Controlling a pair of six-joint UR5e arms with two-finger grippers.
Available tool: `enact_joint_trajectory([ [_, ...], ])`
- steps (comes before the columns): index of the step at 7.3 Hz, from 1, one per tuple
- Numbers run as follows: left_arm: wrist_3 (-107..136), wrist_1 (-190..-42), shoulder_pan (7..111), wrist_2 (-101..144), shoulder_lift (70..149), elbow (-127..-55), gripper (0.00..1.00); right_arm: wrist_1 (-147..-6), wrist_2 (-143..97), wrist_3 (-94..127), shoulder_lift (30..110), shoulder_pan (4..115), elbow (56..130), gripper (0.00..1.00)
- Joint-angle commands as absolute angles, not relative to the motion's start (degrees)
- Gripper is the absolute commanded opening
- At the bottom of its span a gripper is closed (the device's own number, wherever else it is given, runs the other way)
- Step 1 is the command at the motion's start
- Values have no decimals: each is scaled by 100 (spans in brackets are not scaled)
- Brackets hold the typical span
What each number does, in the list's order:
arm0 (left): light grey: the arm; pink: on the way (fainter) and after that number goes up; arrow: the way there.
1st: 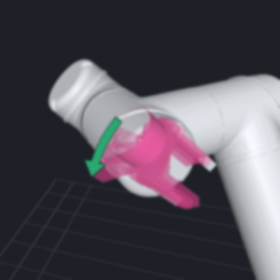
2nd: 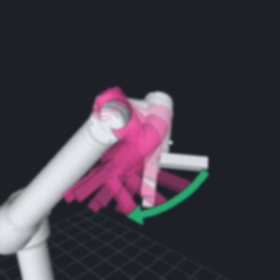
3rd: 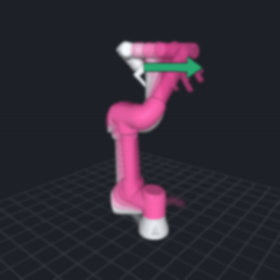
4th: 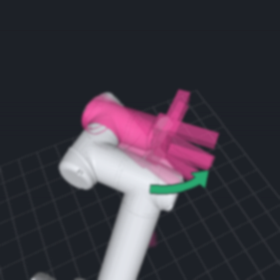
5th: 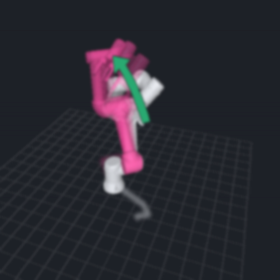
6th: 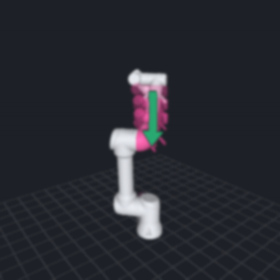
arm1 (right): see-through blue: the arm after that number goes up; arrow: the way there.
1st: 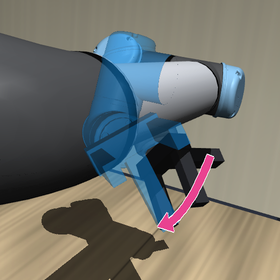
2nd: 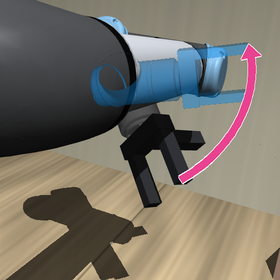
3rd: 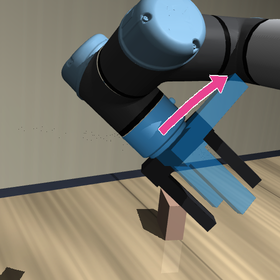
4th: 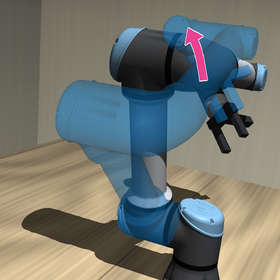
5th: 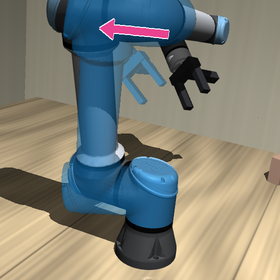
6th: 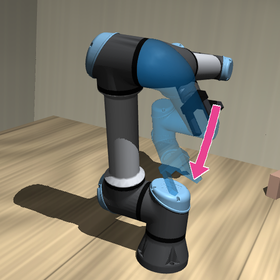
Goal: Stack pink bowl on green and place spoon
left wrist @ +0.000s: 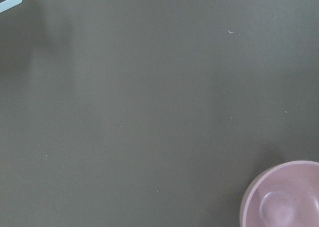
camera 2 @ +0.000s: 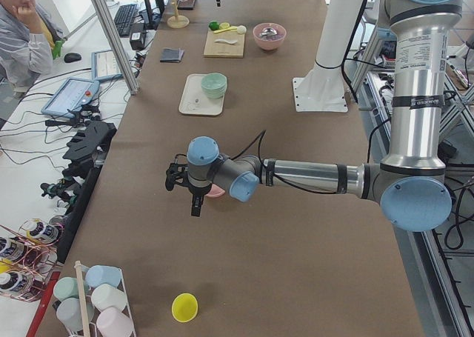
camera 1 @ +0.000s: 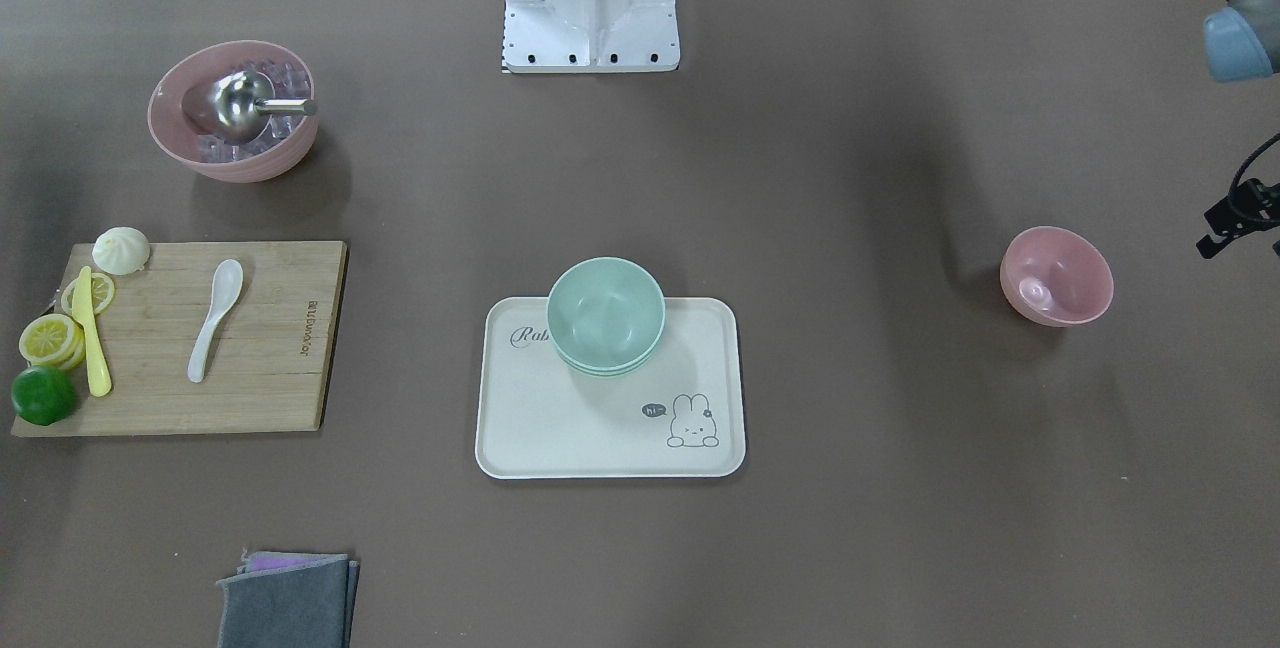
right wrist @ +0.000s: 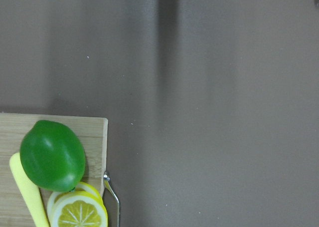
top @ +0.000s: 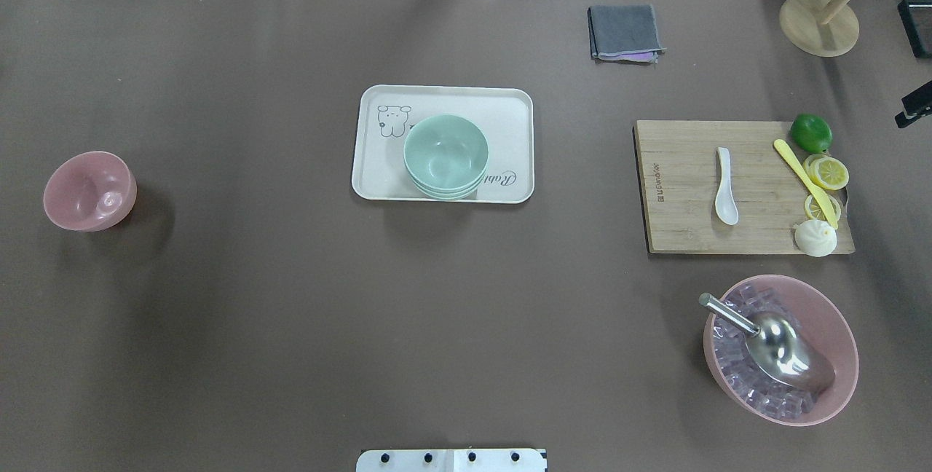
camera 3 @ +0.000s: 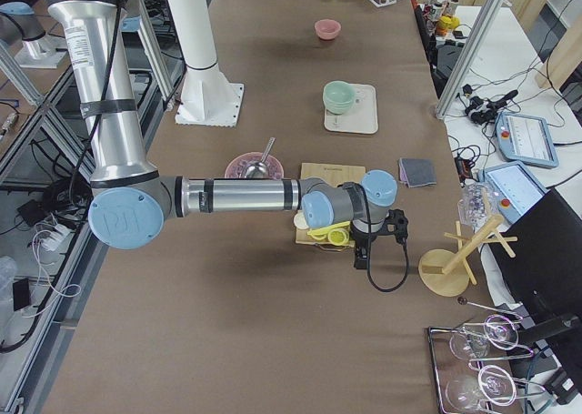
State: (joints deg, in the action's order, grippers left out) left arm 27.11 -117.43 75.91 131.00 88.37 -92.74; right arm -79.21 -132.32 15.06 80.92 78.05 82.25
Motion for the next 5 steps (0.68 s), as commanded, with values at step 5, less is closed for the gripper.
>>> enact_joint_trajectory([
  [5, 3331, -12111, 7410, 13175, 8886, -9413, 98, -7413, -13474, 1538, 8130, 7683, 8183, 100],
])
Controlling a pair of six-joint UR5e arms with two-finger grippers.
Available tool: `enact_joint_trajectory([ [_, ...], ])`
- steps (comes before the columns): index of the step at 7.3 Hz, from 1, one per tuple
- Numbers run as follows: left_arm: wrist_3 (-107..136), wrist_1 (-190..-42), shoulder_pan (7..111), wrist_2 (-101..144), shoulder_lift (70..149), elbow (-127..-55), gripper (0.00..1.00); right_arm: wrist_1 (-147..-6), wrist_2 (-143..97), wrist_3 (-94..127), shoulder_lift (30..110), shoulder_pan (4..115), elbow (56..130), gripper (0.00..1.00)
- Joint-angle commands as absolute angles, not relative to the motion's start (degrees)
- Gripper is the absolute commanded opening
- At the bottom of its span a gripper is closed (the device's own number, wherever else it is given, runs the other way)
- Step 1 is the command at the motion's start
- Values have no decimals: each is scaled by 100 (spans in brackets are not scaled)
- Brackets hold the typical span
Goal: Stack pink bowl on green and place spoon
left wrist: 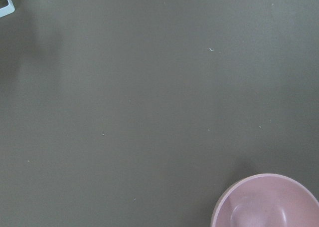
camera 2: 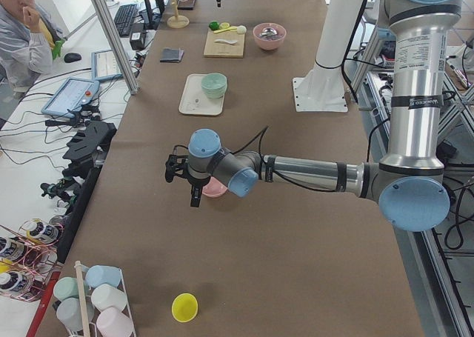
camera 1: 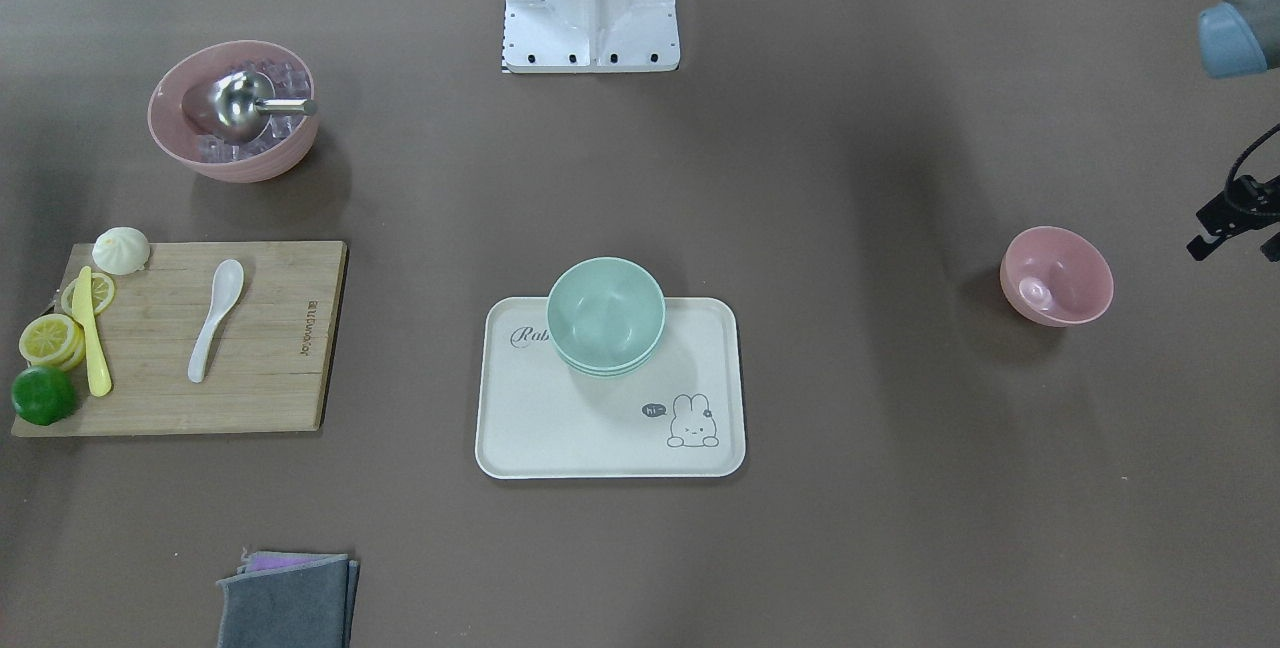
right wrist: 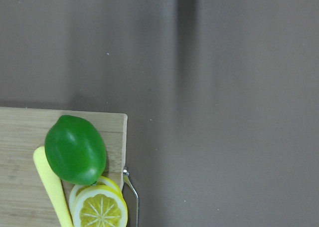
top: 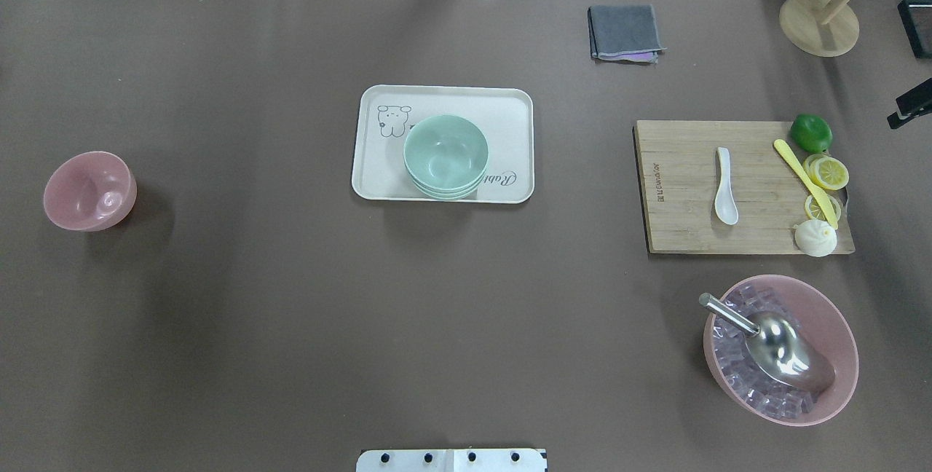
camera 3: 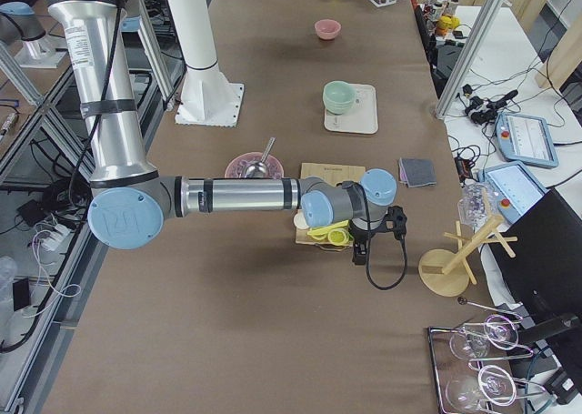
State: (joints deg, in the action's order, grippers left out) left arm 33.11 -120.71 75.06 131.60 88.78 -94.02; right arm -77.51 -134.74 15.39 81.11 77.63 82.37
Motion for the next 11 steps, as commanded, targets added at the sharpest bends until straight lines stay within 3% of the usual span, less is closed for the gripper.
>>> enact_joint_trajectory([
  [1, 3331, -12251, 7400, 13679, 8868, -9370, 98, -7218, -13482, 1538, 8191, 7629, 8191, 100],
  [6, 3331, -12226, 7217, 13650, 8895, -9307, 98, -7172, -13474, 1679, 8139, 7419, 8262, 100],
  [9, 4673, -12226, 6506, 13202, 9350, -9308, 98, -7154, -13412, 3336, 7884, 6743, 8533, 100],
  [11, 4641, -12217, 6022, 12404, 9195, -9264, 97, -7154, -13299, 3646, 7770, 6514, 8569, 100],
])
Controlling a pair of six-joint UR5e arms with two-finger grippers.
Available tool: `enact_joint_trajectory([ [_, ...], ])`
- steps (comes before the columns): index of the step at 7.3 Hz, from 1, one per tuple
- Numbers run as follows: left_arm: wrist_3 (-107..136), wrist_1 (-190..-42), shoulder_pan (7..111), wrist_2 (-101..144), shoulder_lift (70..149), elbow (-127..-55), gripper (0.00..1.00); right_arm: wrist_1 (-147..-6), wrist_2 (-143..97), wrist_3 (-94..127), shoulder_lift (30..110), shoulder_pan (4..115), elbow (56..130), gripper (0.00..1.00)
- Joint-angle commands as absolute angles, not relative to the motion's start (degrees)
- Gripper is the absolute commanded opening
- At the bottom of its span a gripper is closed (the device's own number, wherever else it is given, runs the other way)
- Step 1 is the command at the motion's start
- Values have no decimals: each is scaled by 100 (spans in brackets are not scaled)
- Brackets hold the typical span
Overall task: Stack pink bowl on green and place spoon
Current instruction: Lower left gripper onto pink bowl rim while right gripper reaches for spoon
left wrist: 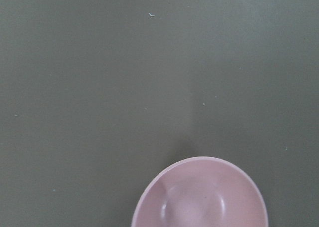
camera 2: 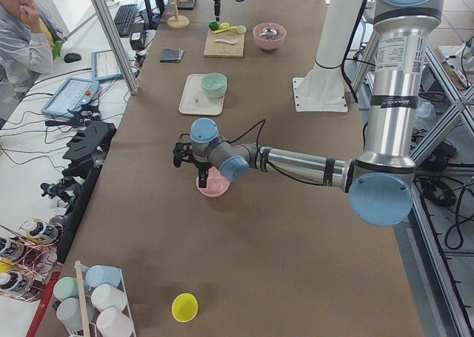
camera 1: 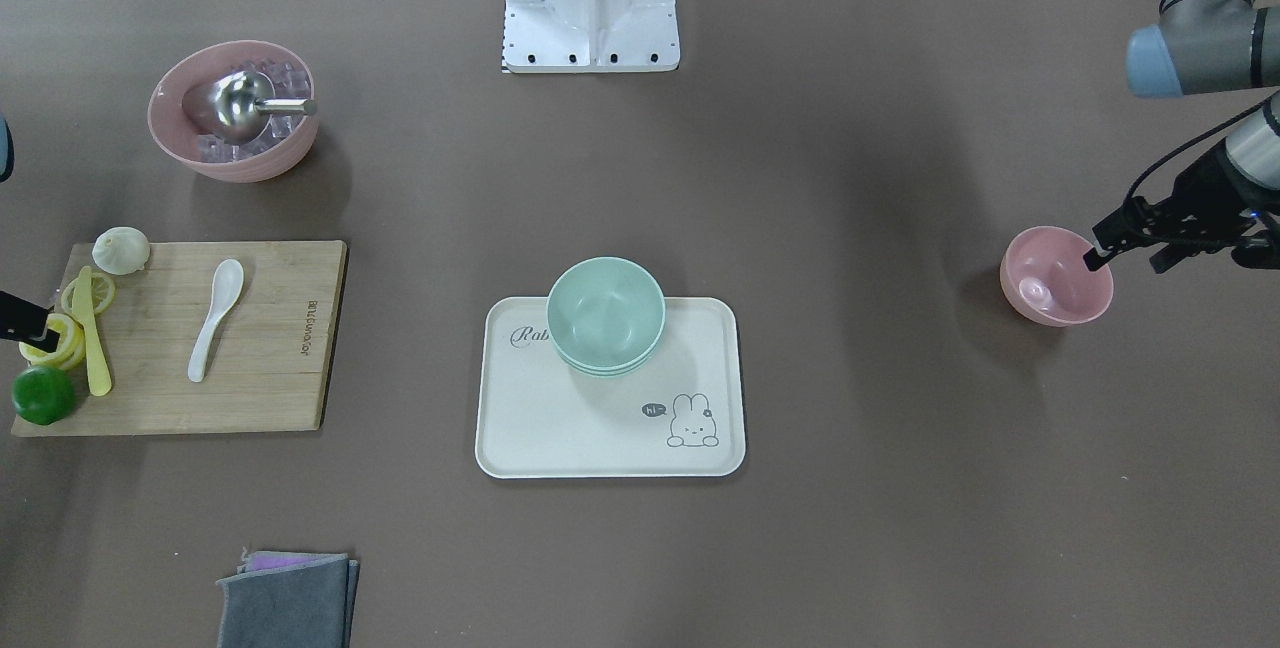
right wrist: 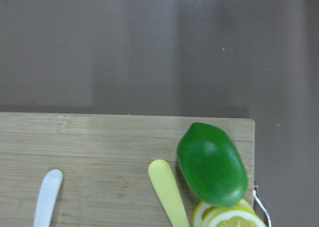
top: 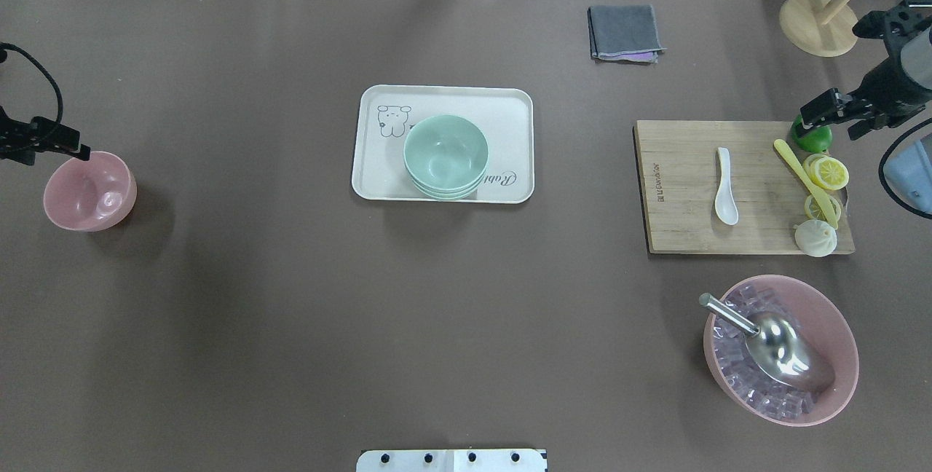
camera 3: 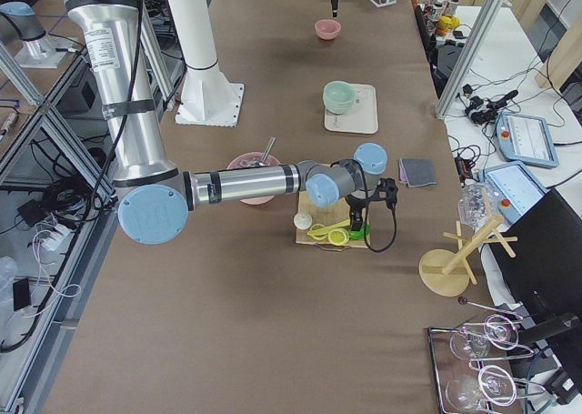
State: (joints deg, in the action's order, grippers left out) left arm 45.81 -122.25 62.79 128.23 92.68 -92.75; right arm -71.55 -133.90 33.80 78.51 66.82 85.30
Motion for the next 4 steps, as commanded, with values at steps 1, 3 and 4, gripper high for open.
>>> enact_joint_trajectory([
  [1, 4258, -12225, 6029, 12393, 8924, -9255, 96, -7154, -13185, 3656, 7770, 6460, 8569, 100],
  [3, 3788, -12225, 6021, 12392, 8850, -8966, 96, -7154, -13184, 3700, 7726, 6425, 8587, 100],
  [4, 3849, -12260, 6012, 12410, 8894, -8791, 87, -7154, -13184, 3796, 7717, 6373, 8587, 100],
])
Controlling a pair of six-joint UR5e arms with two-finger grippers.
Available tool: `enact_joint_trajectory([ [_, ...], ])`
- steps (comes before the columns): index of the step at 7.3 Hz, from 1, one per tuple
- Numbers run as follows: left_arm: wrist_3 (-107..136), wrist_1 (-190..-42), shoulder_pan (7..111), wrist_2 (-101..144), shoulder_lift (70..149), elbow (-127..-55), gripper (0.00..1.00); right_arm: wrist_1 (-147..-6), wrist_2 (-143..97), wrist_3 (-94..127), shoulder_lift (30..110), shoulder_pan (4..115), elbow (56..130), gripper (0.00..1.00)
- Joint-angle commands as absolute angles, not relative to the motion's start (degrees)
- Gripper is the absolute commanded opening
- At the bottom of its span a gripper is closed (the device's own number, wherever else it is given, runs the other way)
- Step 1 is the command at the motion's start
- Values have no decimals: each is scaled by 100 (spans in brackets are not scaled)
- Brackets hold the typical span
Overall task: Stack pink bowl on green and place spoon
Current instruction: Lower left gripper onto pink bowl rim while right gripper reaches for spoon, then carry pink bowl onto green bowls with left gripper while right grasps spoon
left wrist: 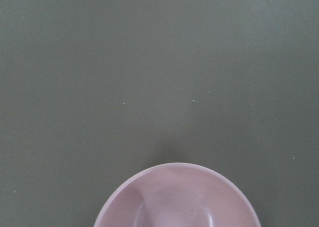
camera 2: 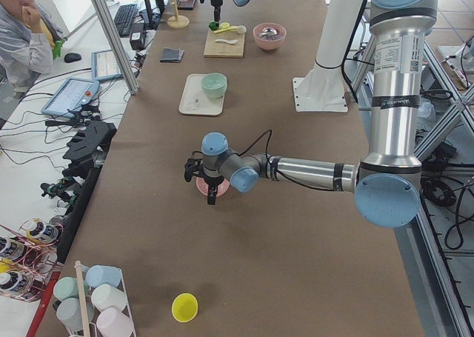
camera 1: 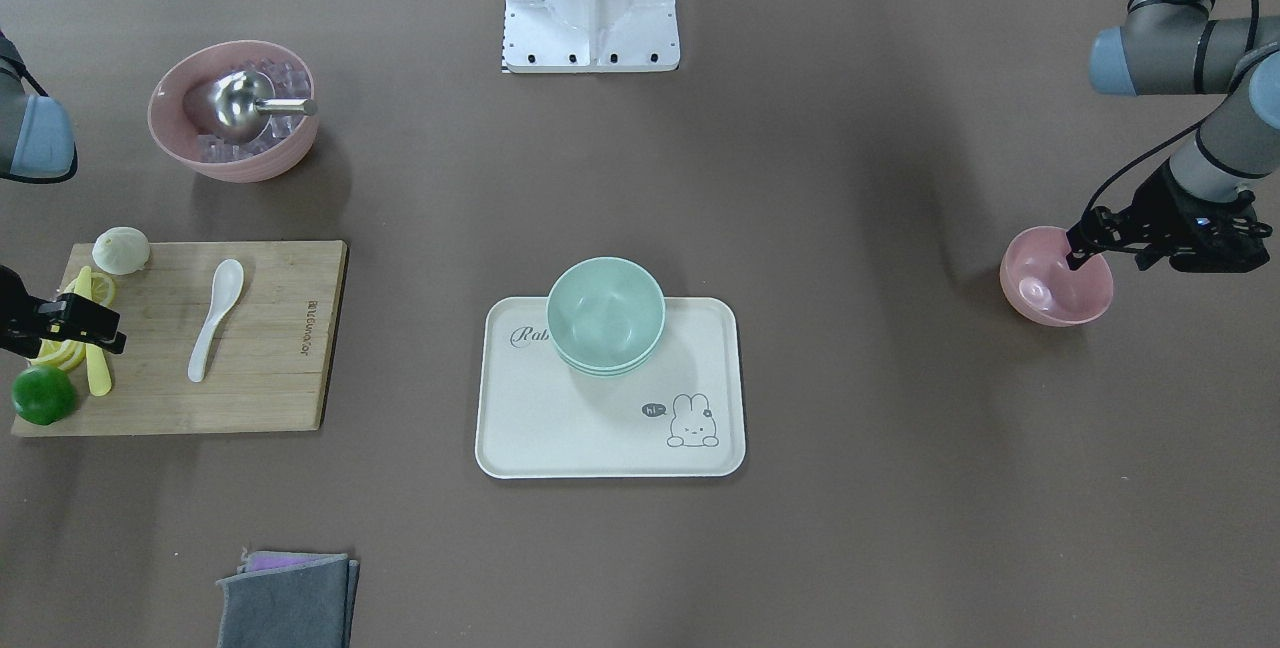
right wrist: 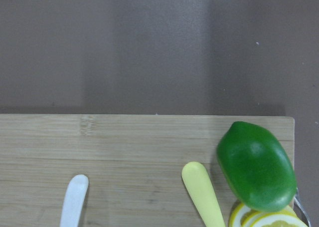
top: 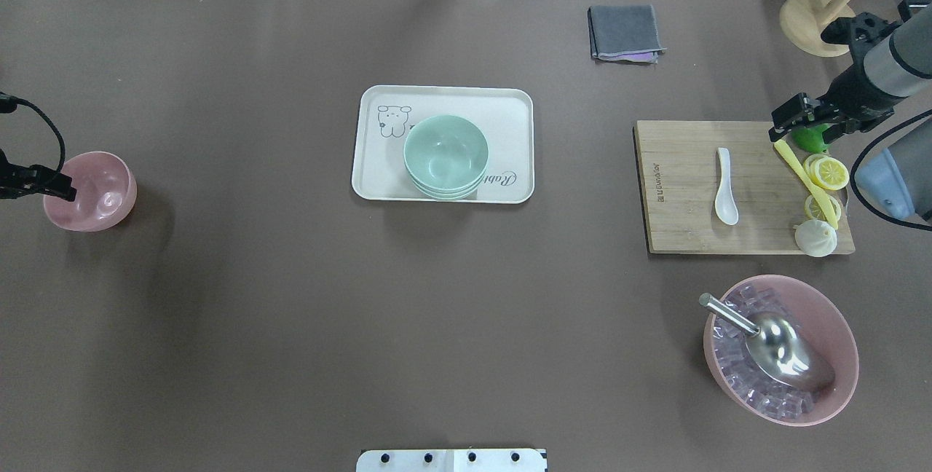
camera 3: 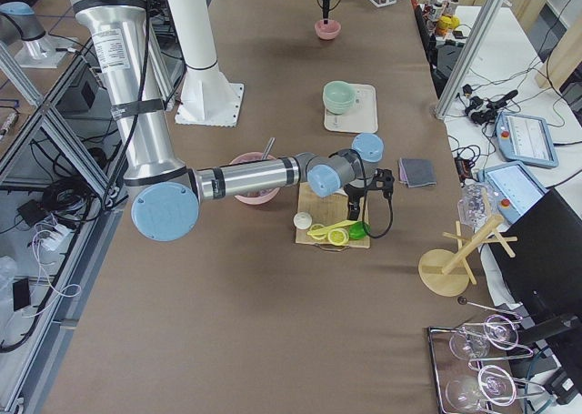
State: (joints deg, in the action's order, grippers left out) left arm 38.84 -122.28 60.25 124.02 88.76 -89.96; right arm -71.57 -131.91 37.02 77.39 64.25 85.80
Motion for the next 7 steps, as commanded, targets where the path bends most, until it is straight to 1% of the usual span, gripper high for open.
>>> enact_joint_trajectory([
  [1, 3858, -12261, 6003, 12445, 8903, -8754, 55, -7163, -13175, 3806, 7647, 6329, 8578, 100],
  [2, 3858, -12200, 5994, 12480, 8947, -8771, 8, -7163, -13175, 3988, 7542, 6172, 8569, 99],
  [3, 3858, -12164, 5994, 12837, 9104, -8737, 0, -7163, -13149, 4286, 7393, 6022, 8543, 99],
  [5, 4051, -12015, 5994, 13463, 9438, -8771, 0, -7163, -13026, 4535, 7278, 5784, 8586, 99],
  [7, 4688, -11752, 5994, 13894, 10244, -8946, 0, -7154, -12816, 5017, 7128, 5556, 8578, 99],
])
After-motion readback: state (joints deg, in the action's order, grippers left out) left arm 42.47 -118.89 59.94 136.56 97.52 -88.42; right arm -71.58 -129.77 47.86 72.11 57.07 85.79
